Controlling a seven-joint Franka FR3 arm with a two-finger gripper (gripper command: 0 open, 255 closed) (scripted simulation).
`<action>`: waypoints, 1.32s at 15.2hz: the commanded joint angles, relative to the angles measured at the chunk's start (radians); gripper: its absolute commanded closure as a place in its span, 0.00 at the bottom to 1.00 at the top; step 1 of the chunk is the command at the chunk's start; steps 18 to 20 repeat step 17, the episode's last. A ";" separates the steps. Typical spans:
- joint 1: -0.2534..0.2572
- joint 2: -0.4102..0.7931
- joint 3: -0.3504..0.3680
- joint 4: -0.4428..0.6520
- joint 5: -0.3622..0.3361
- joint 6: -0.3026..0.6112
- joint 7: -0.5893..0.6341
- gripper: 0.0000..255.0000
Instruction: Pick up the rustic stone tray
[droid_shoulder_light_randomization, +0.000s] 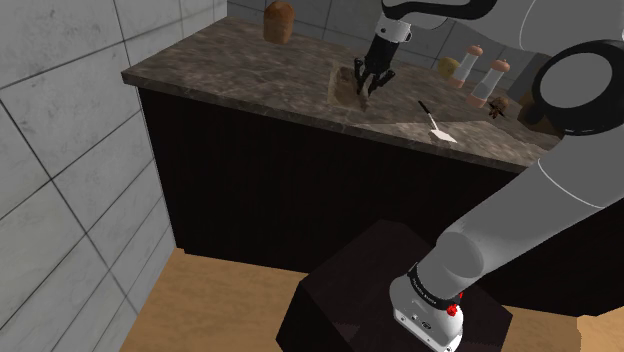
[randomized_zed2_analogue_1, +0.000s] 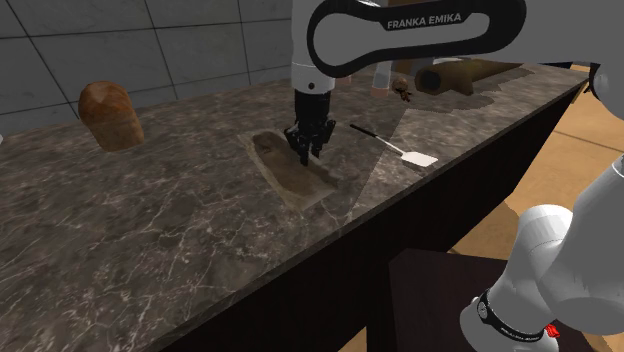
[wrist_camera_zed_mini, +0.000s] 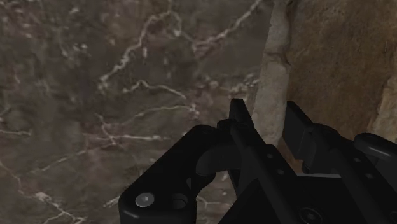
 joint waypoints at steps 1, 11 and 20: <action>0.000 0.002 0.000 0.016 0.000 -0.014 0.001 1.00; 0.000 0.027 -0.001 0.180 0.002 -0.154 0.007 1.00; -0.001 0.045 -0.002 0.259 0.004 -0.214 0.009 1.00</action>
